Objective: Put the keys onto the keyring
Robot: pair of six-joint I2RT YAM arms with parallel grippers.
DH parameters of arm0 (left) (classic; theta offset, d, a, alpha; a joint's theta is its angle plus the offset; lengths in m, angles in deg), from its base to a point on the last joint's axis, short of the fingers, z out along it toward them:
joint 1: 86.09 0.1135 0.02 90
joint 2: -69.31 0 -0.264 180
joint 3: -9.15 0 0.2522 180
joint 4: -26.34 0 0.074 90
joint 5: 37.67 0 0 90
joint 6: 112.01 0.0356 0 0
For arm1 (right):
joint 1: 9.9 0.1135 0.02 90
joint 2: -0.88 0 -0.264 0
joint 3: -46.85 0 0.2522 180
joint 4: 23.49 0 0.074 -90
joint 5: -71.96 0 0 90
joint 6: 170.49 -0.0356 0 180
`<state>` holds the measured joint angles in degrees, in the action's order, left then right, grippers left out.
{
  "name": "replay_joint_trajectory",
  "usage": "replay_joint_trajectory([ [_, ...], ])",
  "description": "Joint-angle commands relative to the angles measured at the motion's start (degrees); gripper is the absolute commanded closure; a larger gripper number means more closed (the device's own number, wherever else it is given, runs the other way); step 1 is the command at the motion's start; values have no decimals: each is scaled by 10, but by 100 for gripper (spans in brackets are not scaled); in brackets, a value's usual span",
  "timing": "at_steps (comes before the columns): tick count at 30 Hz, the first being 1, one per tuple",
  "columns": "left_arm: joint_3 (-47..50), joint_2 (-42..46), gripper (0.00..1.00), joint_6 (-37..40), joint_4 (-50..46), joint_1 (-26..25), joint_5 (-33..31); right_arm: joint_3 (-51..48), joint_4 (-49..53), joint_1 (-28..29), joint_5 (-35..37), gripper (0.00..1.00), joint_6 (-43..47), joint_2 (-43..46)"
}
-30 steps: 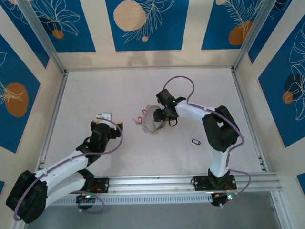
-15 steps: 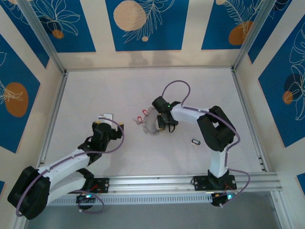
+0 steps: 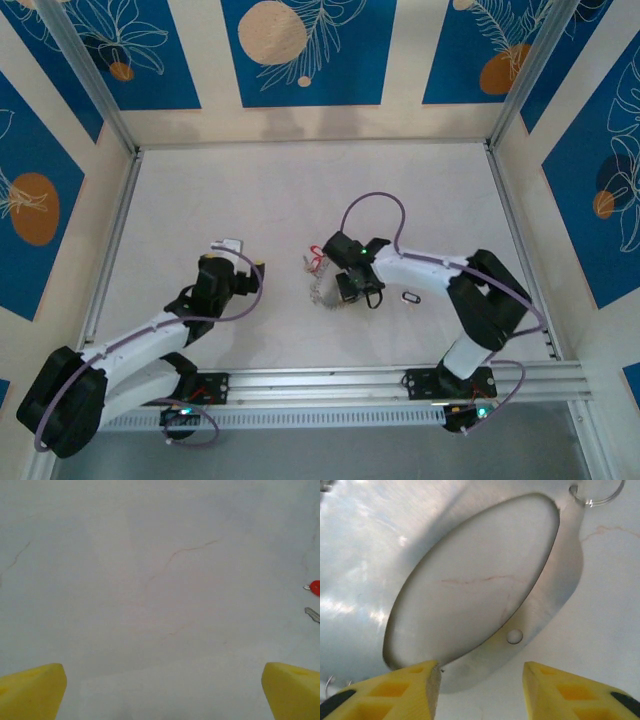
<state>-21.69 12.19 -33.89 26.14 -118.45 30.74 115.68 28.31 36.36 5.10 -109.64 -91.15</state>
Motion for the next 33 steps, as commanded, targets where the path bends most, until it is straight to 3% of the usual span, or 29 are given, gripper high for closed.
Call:
replay_joint_trajectory([
  [1,-15,-7,0,18,22,5,40,-25,-25,3,-59,54,100,49],
  [6,-24,-24,0,34,28,6,82,-13,-19,21,-188,48,225,92],
  [10,-36,-44,0,51,32,5,127,-46,-50,88,-135,45,442,158],
  [13,-46,-61,0,57,31,5,145,-105,-129,85,-50,45,549,200],
  [17,-44,-57,0,56,33,5,138,-161,-180,72,-19,45,673,214],
  [20,-33,-42,0,57,40,6,139,-178,-175,61,-7,46,722,189],
  [22,-30,-38,0,58,43,6,141,-177,-185,58,-6,54,728,167],
  [24,-30,-40,0,58,43,7,142,-174,-199,51,-18,54,742,145],
  [33,-25,-33,0,56,46,10,144,-200,-279,46,-98,46,773,114],
])
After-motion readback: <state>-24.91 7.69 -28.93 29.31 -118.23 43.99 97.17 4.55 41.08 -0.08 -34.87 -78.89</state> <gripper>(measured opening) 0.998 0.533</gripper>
